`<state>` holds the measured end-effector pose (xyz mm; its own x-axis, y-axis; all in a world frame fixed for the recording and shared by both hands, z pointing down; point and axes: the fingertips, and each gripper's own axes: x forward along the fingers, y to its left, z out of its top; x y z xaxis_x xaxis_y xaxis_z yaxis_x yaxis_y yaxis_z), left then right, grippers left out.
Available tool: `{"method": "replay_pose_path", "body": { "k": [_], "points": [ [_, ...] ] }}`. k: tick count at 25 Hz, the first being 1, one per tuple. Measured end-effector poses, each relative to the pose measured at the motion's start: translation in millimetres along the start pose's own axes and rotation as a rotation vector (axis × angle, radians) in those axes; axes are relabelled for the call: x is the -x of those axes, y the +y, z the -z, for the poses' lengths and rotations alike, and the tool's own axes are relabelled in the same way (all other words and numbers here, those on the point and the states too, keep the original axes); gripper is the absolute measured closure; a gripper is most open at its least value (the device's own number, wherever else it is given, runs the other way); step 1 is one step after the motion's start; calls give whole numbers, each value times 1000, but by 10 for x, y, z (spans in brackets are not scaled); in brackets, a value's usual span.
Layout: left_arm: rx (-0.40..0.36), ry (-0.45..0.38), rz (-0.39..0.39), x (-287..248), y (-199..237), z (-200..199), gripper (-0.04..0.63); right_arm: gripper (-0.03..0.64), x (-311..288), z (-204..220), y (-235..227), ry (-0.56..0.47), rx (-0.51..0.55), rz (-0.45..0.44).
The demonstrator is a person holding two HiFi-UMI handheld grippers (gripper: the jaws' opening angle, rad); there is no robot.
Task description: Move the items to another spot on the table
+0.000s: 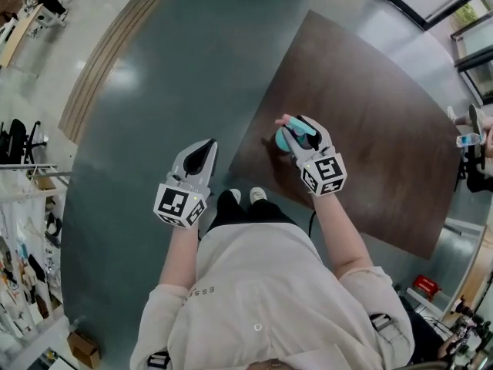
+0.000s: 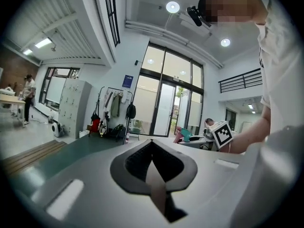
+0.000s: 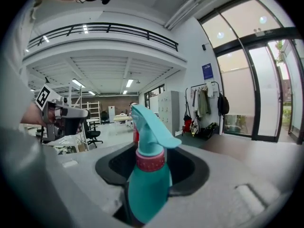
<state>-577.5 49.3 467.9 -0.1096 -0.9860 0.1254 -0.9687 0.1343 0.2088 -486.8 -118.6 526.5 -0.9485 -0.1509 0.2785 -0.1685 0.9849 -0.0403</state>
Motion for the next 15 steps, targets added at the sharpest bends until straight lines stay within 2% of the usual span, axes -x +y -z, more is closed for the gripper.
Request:
{"method": "replay_pose_path", "body": {
  "k": [5, 15],
  "points": [
    [-39, 42, 123, -252, 258, 81, 580, 437, -195, 86, -20, -30, -12, 96],
    [-38, 49, 238, -518, 414, 380, 580, 437, -229, 325, -67, -62, -17, 203]
  ]
}}
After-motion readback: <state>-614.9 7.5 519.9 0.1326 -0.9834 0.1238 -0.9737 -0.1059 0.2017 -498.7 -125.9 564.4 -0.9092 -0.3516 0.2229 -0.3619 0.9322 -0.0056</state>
